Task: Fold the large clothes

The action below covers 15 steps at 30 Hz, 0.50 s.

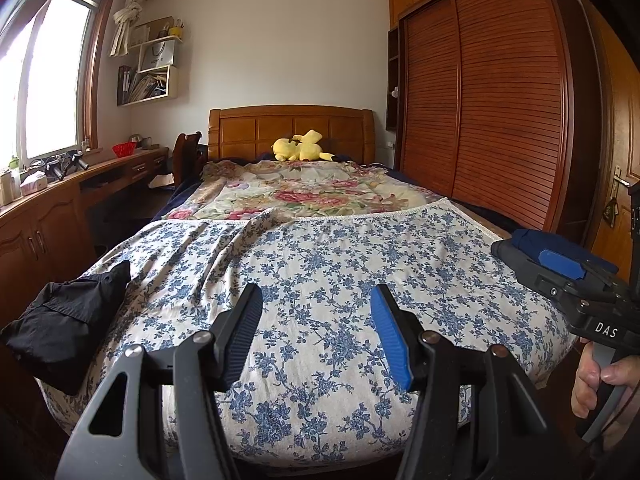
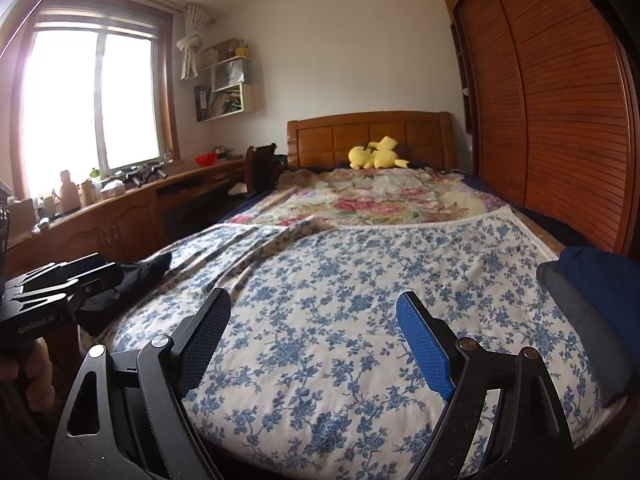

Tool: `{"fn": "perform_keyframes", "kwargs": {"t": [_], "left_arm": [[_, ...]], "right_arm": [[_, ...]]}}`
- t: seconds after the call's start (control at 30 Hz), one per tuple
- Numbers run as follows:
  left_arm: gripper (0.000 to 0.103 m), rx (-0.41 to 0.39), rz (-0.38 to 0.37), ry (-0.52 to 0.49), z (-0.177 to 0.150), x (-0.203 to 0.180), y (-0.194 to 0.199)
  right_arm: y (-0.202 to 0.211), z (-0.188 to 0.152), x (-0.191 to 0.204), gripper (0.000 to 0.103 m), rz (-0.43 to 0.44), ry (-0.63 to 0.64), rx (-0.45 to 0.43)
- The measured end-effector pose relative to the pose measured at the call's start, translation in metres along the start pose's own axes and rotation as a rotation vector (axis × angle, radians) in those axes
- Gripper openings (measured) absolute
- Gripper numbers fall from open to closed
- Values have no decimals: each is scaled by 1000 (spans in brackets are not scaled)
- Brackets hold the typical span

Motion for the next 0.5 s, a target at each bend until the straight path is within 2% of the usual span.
{"fn": "perform_keyframes", "kwargs": {"t": [0.5], "left_arm": [[56, -2, -2, 1, -1, -1, 1]], "right_arm": [[-1, -3, -1, 87, 1, -3, 2]]}}
Point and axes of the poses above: each gripper's, at about its wrist camera, not at the fingertips, and y roughly against the way its jaws point, x to its left, z to its top, the point moved 3 cm from there along -y, roughly the way its jaws point, and after that the axes turned 15 degrees about x, right-handed, at the moved point
